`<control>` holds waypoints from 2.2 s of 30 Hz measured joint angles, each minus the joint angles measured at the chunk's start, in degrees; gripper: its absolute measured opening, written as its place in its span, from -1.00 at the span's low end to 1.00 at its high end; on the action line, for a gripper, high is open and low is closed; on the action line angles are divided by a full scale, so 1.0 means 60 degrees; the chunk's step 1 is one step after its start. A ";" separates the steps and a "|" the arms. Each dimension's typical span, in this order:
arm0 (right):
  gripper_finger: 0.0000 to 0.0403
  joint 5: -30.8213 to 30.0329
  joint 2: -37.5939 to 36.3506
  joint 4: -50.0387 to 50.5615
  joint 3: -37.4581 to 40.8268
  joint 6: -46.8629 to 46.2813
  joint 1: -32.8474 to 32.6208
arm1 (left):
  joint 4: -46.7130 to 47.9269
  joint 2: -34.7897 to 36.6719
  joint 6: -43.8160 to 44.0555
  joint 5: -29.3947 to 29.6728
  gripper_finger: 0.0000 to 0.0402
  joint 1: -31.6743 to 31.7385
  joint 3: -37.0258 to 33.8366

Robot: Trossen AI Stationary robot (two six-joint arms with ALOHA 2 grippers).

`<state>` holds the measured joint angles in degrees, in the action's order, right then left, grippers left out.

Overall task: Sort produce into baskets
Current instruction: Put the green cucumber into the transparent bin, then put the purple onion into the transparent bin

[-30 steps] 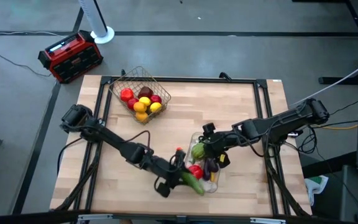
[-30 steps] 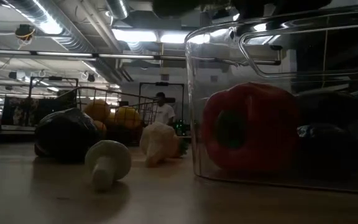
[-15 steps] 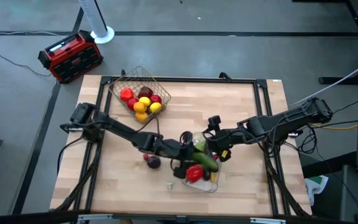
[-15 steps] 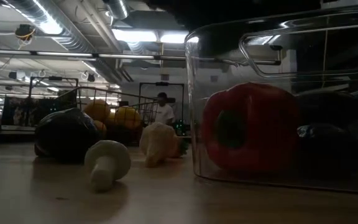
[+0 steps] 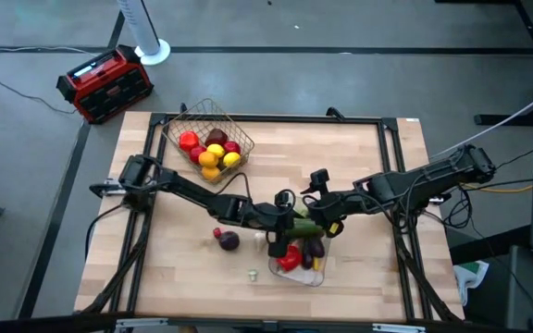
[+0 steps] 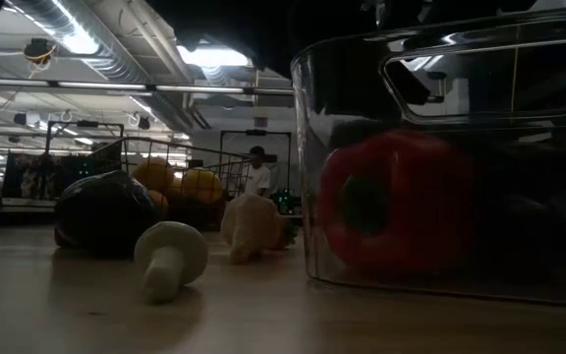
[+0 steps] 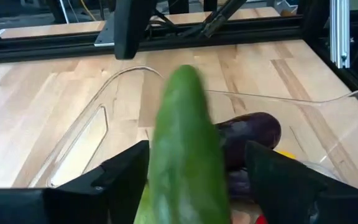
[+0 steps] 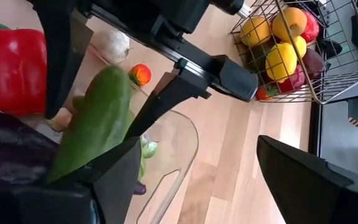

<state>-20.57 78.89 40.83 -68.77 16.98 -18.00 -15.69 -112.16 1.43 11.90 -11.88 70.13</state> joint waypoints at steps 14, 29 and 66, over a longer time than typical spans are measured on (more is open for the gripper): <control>0.57 0.0002 0.0000 0.0013 0.0000 -0.0009 0.0000 | 0.2801 0.2079 0.0522 0.0040 0.41 -0.0024 0.0011; 0.57 0.0010 0.0000 -0.0014 0.0000 -0.0027 0.0000 | 1.0359 0.3659 0.7214 -0.0995 0.41 -0.0840 -0.0083; 0.57 0.0035 0.0004 -0.0010 0.0000 -0.0028 0.0000 | 1.0454 0.3614 0.6956 -0.0861 0.86 -0.1861 -0.0517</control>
<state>-20.36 78.91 40.77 -68.77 16.81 -18.00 47.03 -90.48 43.17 6.74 -23.04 67.02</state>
